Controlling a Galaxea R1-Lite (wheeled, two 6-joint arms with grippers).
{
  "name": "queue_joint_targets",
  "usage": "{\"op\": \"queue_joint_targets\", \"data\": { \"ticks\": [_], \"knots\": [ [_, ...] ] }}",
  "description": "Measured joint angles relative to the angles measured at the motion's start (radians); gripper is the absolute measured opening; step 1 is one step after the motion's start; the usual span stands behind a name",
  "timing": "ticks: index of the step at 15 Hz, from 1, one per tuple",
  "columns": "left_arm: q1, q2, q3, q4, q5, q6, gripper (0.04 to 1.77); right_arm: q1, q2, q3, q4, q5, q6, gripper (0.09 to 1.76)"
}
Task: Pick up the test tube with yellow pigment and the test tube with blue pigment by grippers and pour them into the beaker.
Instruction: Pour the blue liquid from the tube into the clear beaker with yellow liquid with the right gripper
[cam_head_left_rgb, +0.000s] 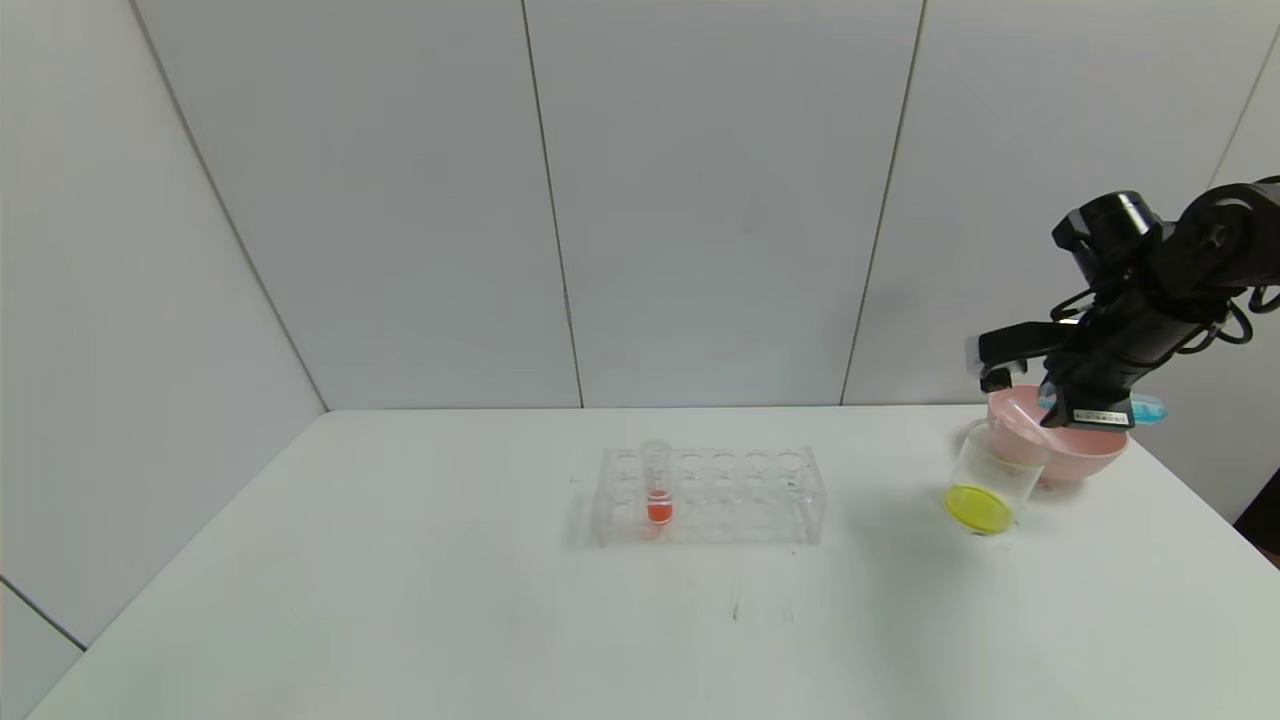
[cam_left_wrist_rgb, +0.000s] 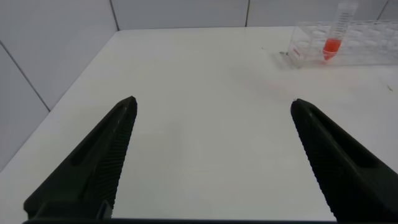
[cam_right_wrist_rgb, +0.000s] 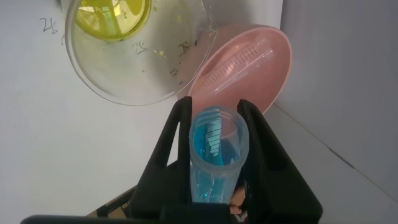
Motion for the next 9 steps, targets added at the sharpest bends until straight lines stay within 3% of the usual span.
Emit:
{"op": "queue_joint_targets", "data": {
  "ticks": [9],
  "knots": [
    [0.000,0.000,0.000,0.000,0.000,0.000,1.76,0.029,0.000,0.000,-0.029,-0.091,-0.031,0.54]
  ]
}}
